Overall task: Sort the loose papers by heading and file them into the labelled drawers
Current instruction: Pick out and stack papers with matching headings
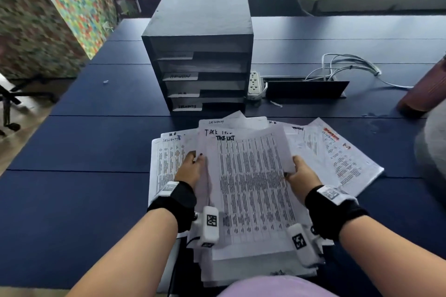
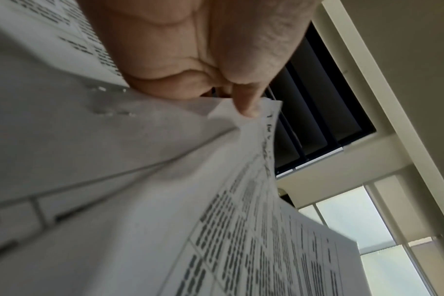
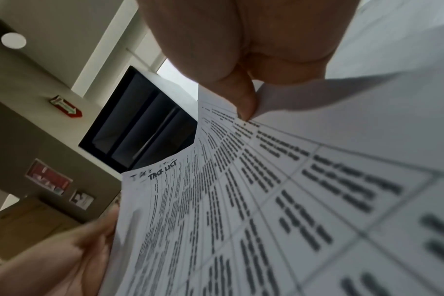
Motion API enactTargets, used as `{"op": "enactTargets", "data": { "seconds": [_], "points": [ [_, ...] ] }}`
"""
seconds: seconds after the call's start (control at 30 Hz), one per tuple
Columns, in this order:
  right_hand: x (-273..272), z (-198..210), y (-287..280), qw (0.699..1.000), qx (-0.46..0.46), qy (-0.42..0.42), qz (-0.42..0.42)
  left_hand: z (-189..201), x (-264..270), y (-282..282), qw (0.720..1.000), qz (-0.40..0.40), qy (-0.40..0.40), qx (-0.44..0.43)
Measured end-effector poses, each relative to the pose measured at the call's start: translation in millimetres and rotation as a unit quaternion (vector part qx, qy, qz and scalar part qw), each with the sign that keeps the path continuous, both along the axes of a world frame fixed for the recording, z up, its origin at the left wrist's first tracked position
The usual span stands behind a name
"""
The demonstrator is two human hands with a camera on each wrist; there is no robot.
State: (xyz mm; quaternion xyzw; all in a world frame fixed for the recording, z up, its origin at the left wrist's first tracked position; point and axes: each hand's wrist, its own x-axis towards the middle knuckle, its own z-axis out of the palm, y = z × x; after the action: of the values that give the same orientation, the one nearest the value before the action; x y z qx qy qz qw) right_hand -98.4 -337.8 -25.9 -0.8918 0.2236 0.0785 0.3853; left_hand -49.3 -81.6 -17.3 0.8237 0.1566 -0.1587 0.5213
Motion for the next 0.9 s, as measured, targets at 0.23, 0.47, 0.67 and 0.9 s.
{"op": "enactTargets", "data": {
  "seconds": [0.23, 0.47, 0.67, 0.9],
  "points": [
    [6.5, -8.4, 4.8, 0.998, 0.064, -0.004, -0.027, -7.4, 6.1, 2.9, 0.996, -0.072, 0.005, 0.057],
    [18.4, -5.1, -69.4, 0.97, 0.016, 0.01, -0.241, -13.0, 8.8, 4.0, 0.998, -0.05, 0.01, 0.022],
    [21.4, -13.6, -95.5, 0.978, -0.05, 0.082, -0.188, -8.8, 11.9, 7.6, 0.996, -0.06, 0.045, -0.053],
    [27.3, -5.9, -84.1, 0.965, -0.161, 0.164, -0.125, -5.9, 16.8, 16.6, 0.995, -0.072, 0.043, -0.055]
  ]
}}
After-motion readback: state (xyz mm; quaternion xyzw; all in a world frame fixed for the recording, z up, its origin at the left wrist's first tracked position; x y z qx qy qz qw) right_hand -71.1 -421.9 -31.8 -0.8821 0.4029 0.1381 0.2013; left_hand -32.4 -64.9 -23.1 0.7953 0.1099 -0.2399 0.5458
